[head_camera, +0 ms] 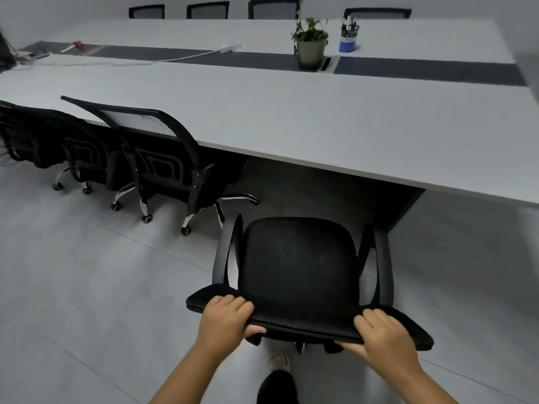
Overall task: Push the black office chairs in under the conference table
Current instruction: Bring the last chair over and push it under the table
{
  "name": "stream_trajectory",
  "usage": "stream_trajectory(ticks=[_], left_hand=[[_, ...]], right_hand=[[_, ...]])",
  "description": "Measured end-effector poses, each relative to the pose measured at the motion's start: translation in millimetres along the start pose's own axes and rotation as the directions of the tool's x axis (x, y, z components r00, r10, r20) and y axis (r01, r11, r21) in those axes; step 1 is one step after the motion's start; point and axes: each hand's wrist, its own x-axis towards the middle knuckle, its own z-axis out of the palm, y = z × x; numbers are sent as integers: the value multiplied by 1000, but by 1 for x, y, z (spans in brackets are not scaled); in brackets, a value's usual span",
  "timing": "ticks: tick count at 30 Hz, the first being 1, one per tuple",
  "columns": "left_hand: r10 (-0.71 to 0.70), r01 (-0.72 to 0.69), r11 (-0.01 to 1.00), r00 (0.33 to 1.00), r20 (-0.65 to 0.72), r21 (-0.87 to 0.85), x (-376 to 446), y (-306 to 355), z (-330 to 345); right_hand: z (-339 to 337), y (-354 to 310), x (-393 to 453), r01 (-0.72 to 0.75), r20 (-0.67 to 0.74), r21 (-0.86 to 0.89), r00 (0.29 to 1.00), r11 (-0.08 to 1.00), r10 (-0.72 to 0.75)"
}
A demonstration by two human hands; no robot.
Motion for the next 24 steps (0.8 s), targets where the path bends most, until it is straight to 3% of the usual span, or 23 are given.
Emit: stream_trajectory(ticks=[3, 8, 13, 19, 24], left_hand=[[14, -15, 999, 1000, -26, -34, 50, -2, 20], [32, -30, 999, 998, 49, -44, 114, 0, 41], [106, -106, 990, 994, -14, -92, 151, -14, 60], [175, -175, 984, 980, 89, -13, 204, -29, 74], [197, -198, 980, 979, 46, 22, 246, -45, 87]], right_hand=[[2, 30, 31, -40, -62, -77, 997, 996, 36], [3, 77, 72, -83, -44, -124, 996, 989, 78], [14, 97, 97, -164, -16, -138, 986, 977, 163], [27, 112, 131, -296, -72, -136, 955, 945, 289], [34, 129, 169, -336, -77, -137, 941, 932, 328]])
